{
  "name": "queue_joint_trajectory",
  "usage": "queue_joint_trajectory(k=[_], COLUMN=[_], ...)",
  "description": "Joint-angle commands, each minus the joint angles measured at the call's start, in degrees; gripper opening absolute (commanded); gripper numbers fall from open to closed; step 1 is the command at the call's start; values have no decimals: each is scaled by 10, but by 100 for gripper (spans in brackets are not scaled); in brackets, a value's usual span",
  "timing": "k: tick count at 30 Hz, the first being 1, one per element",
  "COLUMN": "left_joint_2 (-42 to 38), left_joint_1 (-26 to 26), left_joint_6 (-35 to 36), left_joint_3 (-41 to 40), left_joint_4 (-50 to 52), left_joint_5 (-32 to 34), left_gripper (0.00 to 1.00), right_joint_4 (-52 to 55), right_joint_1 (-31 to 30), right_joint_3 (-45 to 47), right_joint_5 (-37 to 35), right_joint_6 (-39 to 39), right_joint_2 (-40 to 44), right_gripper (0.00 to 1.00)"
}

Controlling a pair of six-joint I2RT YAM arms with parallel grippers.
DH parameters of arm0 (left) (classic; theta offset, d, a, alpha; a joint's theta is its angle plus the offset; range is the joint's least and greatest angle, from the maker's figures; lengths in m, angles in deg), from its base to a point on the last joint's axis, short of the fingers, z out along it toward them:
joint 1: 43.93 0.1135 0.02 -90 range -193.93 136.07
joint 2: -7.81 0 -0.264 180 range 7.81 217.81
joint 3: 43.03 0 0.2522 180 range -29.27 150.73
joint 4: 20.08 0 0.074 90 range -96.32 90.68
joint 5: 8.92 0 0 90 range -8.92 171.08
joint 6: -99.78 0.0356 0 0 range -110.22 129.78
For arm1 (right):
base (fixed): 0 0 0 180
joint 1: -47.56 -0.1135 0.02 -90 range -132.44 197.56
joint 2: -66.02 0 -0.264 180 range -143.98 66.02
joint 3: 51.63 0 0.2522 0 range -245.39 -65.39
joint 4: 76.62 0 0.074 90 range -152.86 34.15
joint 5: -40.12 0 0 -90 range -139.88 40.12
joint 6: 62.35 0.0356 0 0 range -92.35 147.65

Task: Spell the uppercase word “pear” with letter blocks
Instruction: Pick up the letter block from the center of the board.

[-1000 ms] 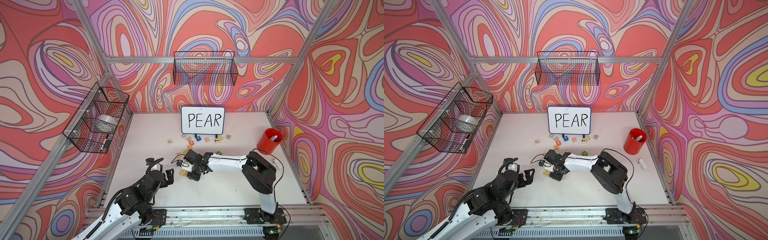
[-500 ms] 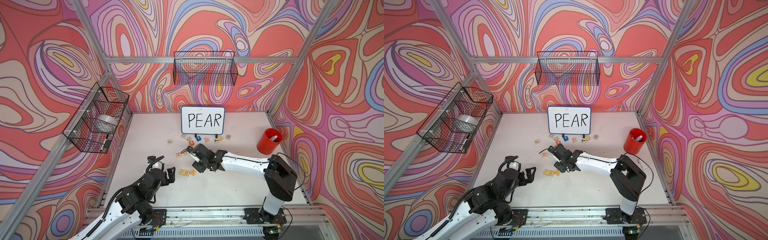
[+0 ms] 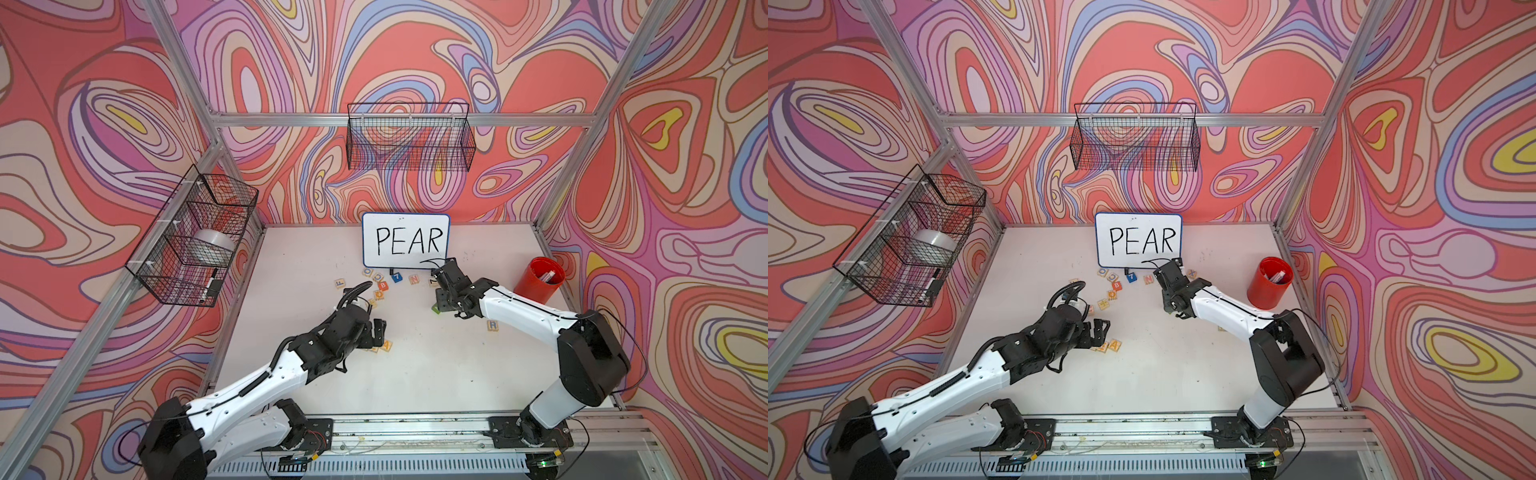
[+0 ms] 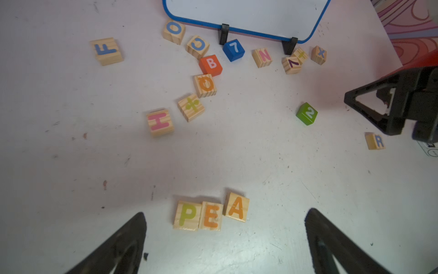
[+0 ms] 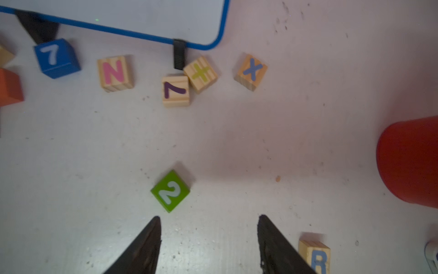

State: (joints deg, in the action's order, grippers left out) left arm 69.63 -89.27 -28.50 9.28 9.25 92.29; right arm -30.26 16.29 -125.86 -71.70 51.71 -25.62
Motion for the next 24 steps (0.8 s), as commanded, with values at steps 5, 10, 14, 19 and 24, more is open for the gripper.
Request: queue_joint_trajectory(k=[5, 10, 14, 19, 24], left_joint_2=[77, 89, 78, 53, 39], left_joint_1=[-6, -8, -11, -12, -12], left_joint_6=[24, 24, 24, 20, 15], left_joint_3=[44, 50, 45, 33, 23], left_joint_4=[-95, -93, -89, -87, -84], left_joint_5=[-70, -78, -70, -58, -49], left_gripper=[100, 100, 100, 100, 100], right_joint_4=[-26, -32, -42, -27, -26], right_joint_1=[95, 158, 187, 215, 227], right_joint_3=[89, 116, 128, 114, 113], right_joint_5=[14, 71, 106, 137, 167], right_joint_6=[48, 45, 42, 30, 22], right_joint_2=[66, 72, 77, 49, 30], right_gripper=[65, 63, 62, 62, 63])
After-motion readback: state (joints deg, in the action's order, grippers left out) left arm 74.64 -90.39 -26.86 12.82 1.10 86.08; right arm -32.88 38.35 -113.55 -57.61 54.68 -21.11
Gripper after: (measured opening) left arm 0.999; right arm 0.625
